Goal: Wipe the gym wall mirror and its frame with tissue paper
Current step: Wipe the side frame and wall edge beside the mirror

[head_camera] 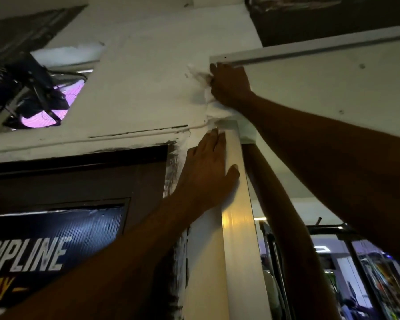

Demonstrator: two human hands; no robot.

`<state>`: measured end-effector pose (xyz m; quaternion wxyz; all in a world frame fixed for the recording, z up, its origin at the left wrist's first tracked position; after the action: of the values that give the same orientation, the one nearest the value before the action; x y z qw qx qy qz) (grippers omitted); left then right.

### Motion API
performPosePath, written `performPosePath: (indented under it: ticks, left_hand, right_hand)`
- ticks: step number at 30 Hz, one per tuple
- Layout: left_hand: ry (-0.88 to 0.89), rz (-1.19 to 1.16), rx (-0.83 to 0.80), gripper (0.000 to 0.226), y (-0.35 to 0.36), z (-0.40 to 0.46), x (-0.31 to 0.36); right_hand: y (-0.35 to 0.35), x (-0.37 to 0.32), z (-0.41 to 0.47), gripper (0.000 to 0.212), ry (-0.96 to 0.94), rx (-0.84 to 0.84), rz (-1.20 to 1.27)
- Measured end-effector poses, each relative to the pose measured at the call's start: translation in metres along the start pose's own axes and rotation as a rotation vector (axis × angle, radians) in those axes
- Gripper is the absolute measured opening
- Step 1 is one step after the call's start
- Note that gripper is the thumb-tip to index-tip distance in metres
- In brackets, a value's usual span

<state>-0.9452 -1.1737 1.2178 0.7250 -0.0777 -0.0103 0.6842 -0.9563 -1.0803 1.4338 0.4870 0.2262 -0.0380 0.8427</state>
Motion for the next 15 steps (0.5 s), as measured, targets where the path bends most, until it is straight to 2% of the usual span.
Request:
performPosePath:
  ticks: [2,4,8,10,15]
  left_hand:
    - [0.019,-0.104,0.082,0.085,0.011,0.001,0.001]
    - [0.019,-0.067,0.066,0.083,0.017,0.002,0.002]
    - [0.028,-0.032,0.083,0.092,0.023,0.002,0.004]
    - [0.028,0.003,0.050,0.090,0.026,0.003,0.004]
    - [0.031,0.045,0.071,0.092,0.028,-0.010,0.003]
  right_hand:
    - [0.020,0.004,0.007,0.059,0.023,-0.123,0.062]
    - [0.029,0.008,0.014,0.067,0.012,-0.164,0.092]
    - [0.028,0.012,0.020,0.068,0.017,-0.161,0.111]
    - [0.028,0.010,0.012,0.069,0.030,-0.159,0.116]
    - [0.032,-0.003,-0.028,0.070,-0.066,-0.187,0.098]
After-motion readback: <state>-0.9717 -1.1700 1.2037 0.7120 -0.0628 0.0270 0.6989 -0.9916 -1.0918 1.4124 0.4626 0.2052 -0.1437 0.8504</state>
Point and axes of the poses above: each hand's wrist, its own z-axis towards the middle knuckle, its own y-axis out of the palm, x = y × z, the point moved 3 cm from there along z, towards the middle knuckle, and after that the axes turned 11 degrees about -y, right-handed, at the moved point
